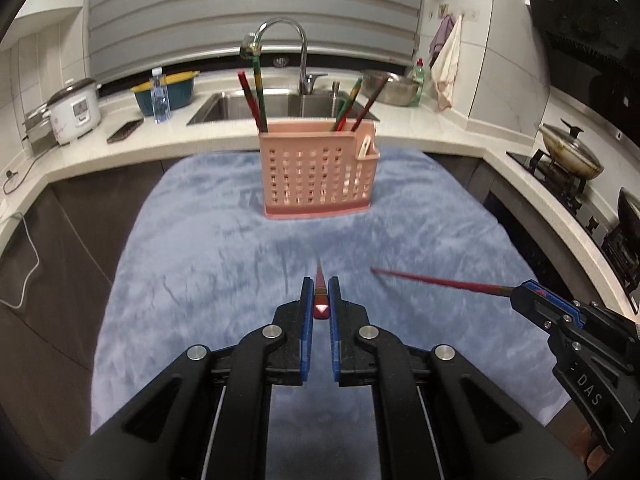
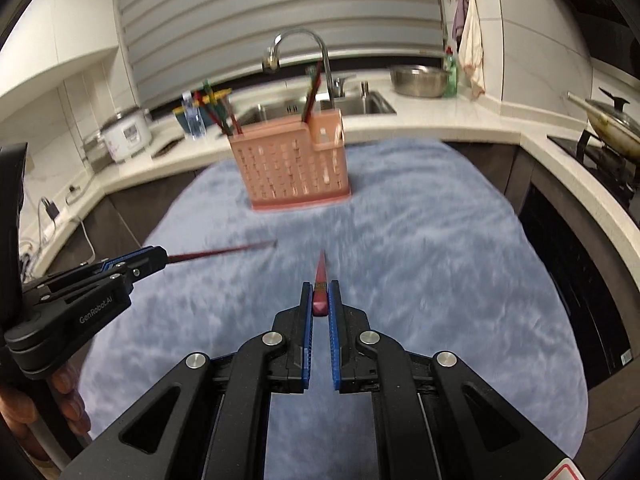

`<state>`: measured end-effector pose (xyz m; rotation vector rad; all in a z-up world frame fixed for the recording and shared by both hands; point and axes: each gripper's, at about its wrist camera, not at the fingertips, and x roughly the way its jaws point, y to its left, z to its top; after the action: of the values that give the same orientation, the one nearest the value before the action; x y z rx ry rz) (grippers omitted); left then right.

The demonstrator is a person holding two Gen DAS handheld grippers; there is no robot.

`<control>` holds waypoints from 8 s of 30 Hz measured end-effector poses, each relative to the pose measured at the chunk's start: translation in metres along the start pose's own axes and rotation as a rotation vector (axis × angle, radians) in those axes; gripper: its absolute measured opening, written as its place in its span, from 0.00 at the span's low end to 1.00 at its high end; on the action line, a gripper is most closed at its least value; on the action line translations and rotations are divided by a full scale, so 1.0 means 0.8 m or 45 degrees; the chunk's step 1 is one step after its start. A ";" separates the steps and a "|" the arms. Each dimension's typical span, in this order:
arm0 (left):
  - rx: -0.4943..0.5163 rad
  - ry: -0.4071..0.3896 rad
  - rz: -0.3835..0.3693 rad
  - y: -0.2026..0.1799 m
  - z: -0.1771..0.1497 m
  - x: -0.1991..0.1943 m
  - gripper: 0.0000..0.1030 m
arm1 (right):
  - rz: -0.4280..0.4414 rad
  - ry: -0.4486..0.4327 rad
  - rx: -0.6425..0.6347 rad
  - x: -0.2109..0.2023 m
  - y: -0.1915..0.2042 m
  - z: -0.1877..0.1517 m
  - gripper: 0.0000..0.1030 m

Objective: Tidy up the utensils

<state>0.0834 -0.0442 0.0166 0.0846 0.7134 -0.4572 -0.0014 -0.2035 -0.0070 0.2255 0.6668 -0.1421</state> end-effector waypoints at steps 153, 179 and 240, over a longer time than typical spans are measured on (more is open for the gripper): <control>-0.013 -0.182 0.286 0.013 0.091 0.002 0.92 | -0.085 -0.126 -0.007 0.028 0.004 0.100 0.81; -0.012 -0.111 0.324 0.009 0.053 -0.018 0.93 | -0.105 -0.093 -0.041 0.010 0.027 0.078 0.86; -0.009 -0.079 0.346 0.015 0.048 0.007 0.92 | -0.138 -0.047 -0.034 0.031 0.026 0.076 0.94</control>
<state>0.1157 -0.0440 0.0411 0.1577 0.6312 -0.1961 0.0583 -0.2000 0.0267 0.1607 0.6439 -0.2408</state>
